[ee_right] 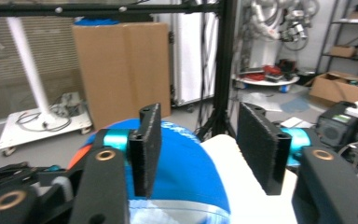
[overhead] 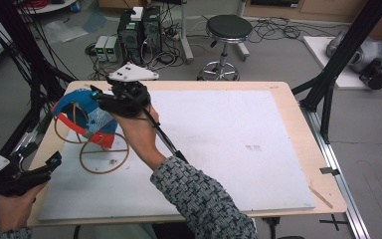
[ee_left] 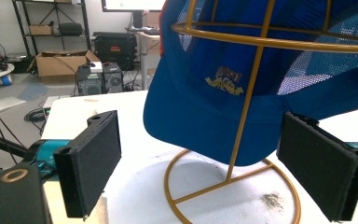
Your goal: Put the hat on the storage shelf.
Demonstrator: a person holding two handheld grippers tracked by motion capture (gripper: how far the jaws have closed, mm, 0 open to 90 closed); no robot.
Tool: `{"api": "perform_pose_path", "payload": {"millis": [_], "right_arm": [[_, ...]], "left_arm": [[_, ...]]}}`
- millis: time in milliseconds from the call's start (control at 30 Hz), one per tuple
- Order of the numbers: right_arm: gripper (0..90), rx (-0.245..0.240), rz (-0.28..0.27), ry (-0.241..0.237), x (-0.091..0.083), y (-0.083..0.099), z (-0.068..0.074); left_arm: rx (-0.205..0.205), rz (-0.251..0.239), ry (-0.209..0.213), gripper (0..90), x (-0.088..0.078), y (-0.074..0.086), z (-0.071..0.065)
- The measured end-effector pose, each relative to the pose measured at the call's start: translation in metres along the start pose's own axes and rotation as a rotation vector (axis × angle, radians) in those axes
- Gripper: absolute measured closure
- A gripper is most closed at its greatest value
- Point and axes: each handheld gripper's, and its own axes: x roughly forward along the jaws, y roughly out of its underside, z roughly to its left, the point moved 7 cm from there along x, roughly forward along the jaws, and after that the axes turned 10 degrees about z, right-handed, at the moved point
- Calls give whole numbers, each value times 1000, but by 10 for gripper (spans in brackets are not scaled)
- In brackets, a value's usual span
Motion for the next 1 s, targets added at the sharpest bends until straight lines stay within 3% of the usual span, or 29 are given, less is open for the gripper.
{"api": "perform_pose_path", "payload": {"millis": [267, 533, 833, 1000], "right_arm": [[360, 45, -22, 90, -26, 5, -35], [251, 137, -78, 181, -68, 14, -80], [178, 184, -131, 322, -138, 33, -130], [178, 193, -159, 383, -174, 44, -148]], "left_arm": [[9, 12, 12, 139, 5, 1, -6], [22, 26, 26, 139, 12, 4, -11], [31, 34, 28, 139, 16, 5, -13], [35, 43, 33, 139, 18, 6, -15]]}}
